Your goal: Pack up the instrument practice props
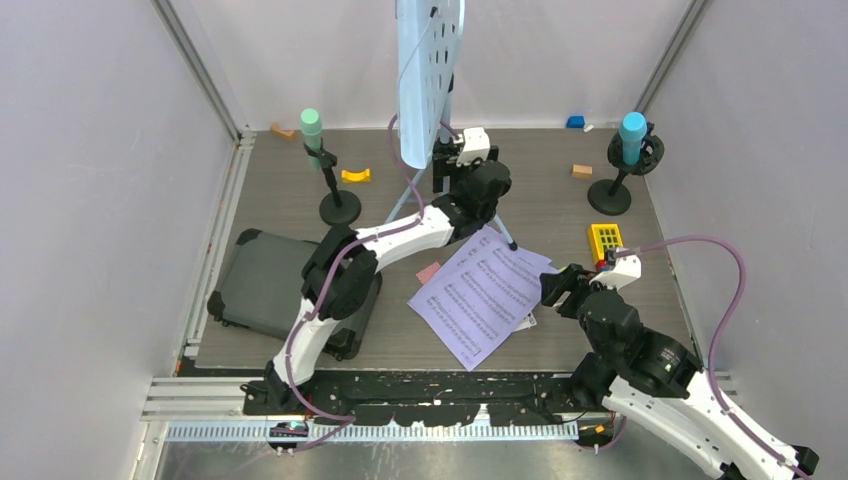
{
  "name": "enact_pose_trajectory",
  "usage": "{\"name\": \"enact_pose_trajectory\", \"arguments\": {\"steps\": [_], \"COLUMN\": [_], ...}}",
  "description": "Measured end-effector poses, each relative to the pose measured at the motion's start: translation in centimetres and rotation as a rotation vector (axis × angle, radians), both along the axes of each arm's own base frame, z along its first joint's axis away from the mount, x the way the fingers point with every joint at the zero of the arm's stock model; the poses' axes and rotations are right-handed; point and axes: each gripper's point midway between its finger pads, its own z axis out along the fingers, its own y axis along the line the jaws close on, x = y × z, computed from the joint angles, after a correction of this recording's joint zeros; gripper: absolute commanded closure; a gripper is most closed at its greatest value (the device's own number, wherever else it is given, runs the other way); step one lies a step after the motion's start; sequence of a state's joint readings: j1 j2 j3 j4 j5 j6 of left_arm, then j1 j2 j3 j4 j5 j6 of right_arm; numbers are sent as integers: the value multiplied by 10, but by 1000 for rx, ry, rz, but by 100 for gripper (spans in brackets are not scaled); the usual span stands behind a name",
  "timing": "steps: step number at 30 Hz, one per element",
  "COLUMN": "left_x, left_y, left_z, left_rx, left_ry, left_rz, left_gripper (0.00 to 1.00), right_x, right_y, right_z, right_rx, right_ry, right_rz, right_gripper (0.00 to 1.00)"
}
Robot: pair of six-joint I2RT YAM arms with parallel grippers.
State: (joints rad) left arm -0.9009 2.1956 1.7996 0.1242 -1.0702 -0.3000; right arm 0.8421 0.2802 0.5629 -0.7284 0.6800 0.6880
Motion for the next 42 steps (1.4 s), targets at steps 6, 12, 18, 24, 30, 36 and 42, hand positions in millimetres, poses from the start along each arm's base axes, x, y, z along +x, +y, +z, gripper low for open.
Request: {"name": "enact_pose_trajectory", "arguments": {"steps": [6, 12, 18, 24, 30, 36, 42], "left_x": [16, 27, 27, 23, 15, 15, 11], "left_y": [10, 19, 18, 14, 3, -2, 2], "left_z": [-18, -13, -13, -13, -13, -14, -12], "left_rx": [-116, -193, -200, -190, -164, -153, -145], "left_ry": [55, 49, 52, 59, 86, 109, 126], "left_rz": [-13, -16, -53, -162, -317, -461, -573], "left_gripper": [28, 45, 56, 58, 60, 62, 55], "right_x": [-1, -1, -1, -1, -1, -1, -1], "right_y": [-3, -3, -3, -3, -3, -3, -3], "right_z": [0, 0, 0, 0, 0, 0, 0], "right_rx": [-4, -5, -5, -6, -5, -4, -2], "right_ry": [-1, -2, -2, -2, -2, -2, -1], "right_rz": [-7, -9, -10, -10, -10, -10, -11], "right_gripper": [32, 32, 32, 32, 32, 32, 32]}}
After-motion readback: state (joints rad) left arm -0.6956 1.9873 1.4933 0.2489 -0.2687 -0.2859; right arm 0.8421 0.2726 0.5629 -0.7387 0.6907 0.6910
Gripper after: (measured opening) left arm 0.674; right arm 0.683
